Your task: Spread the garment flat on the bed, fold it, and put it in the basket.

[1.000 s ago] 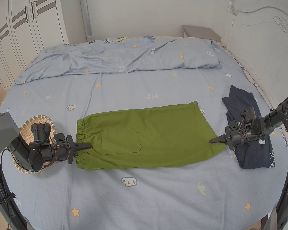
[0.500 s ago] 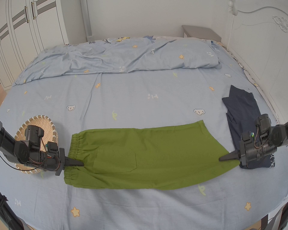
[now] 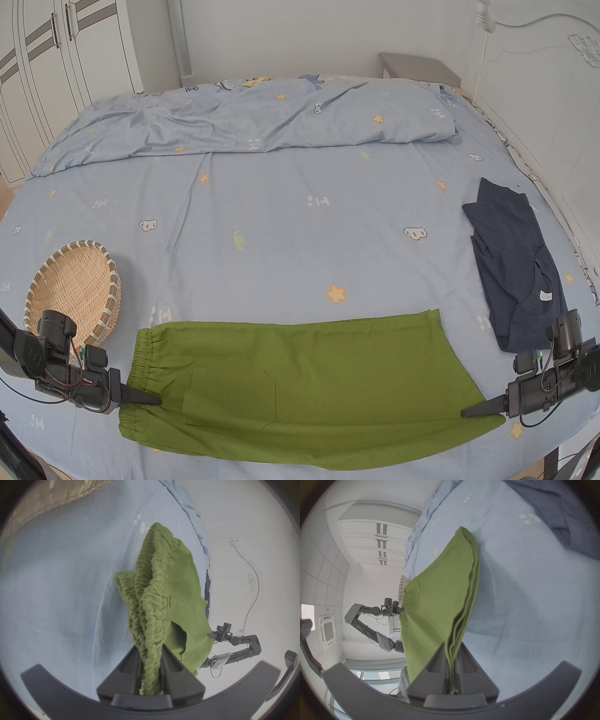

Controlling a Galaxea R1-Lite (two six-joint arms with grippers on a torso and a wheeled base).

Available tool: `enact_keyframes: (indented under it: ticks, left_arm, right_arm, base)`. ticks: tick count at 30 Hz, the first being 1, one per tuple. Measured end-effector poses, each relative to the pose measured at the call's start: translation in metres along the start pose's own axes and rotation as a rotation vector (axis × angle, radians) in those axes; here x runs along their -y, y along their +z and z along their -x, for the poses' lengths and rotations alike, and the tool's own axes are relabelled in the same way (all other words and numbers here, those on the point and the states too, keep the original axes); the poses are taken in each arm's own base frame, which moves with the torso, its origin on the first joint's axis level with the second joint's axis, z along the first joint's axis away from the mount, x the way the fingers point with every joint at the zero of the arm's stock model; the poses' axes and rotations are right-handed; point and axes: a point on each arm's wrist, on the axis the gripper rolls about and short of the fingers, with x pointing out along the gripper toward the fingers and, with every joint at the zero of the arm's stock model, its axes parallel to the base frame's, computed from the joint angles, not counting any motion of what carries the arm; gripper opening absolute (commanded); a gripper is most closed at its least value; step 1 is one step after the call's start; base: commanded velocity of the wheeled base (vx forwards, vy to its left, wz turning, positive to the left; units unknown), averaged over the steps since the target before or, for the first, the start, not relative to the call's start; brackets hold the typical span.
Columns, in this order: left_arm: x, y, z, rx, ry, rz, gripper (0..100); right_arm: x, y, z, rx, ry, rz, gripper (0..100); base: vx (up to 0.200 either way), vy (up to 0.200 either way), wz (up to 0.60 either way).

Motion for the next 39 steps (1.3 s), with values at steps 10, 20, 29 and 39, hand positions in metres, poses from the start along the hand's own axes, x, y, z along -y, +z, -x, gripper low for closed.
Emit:
enact_keyframes:
  ticks: [10,20,29,39]
  left_arm:
    - [-0.002,-0.02,0.004,-0.02,0.009,-0.018,0]
    - [-0.002,-0.024,0.007,-0.018,0.015,-0.055,0]
    - [0.002,-0.026,0.013,0.006,0.02,-0.067,0]
    - [0.033,-0.017,0.038,0.0,0.089,-0.078,0]
  right_arm:
    - [0.009,-0.024,-0.009,0.025,0.005,0.056,0]
    - [0.014,-0.033,-0.014,0.04,0.002,0.076,100]
    - [0.004,-0.028,0.002,0.166,-0.038,0.16,100]
    - [-0.035,0.016,0.028,0.361,-0.128,0.251,100]
  base:
    - [0.0,0.0,0.0]
    - [0.0,0.0,0.0]
    - [0.0,0.0,0.0]
    - [0.0,0.0,0.0]
